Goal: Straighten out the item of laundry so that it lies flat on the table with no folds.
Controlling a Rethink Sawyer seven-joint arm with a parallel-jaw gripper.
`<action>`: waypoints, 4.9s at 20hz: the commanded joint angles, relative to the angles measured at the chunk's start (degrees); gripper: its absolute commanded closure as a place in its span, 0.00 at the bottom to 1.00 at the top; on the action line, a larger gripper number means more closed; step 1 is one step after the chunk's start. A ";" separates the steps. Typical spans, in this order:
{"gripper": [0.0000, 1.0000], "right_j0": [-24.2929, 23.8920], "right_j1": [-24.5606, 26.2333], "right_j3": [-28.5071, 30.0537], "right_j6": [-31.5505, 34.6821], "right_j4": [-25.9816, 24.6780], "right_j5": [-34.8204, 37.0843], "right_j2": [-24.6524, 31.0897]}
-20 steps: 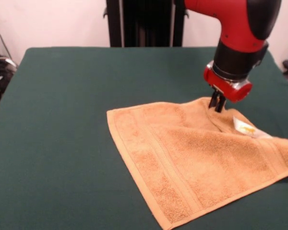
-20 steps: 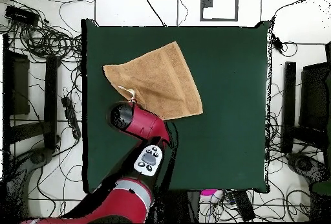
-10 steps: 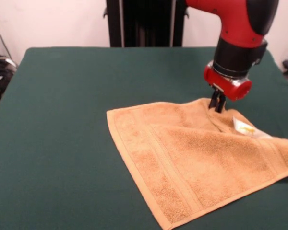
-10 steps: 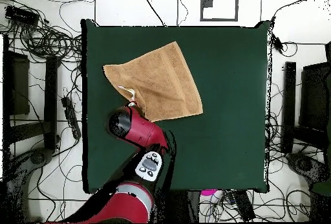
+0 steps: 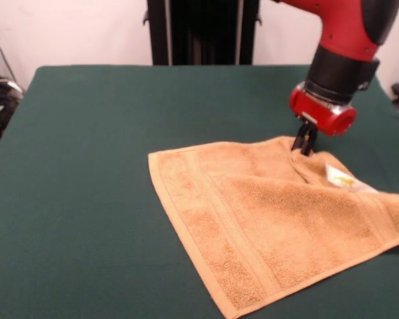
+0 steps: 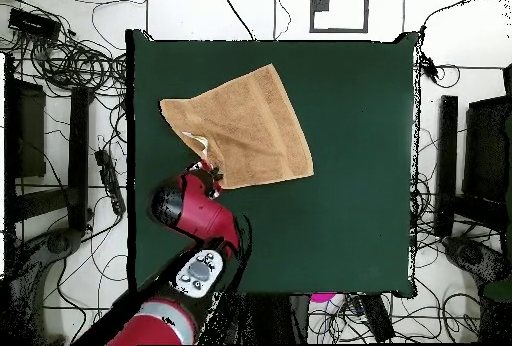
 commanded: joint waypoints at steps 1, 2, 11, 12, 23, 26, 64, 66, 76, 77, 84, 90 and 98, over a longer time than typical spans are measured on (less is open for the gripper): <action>1.00 12.49 14.06 2.45 23.34 11.56 0.50 0.92; 1.00 14.18 14.88 2.27 23.74 13.00 1.27 -0.41; 1.00 21.61 19.32 0.95 25.75 17.93 5.42 -6.13; 1.00 21.44 18.81 1.40 25.18 17.82 4.76 -5.61; 1.00 -7.10 10.42 7.38 16.01 -14.63 -21.76 20.22; 1.00 -12.76 11.29 6.82 14.62 -26.14 -24.30 23.35; 1.00 0.36 9.86 9.64 15.84 -2.25 -10.56 14.46; 1.00 -2.28 9.37 10.56 16.08 -5.03 -12.31 16.55; 1.00 -5.47 9.25 12.81 17.65 -8.38 -14.81 19.07; 1.00 -4.98 9.33 12.69 17.40 -8.31 -14.80 18.62; 0.00 -2.68 9.84 12.02 16.54 -6.81 -14.70 16.62; 0.00 -2.06 9.85 12.03 17.28 -5.28 -14.10 16.39; 0.00 10.17 12.85 8.97 19.81 17.39 -8.48 7.35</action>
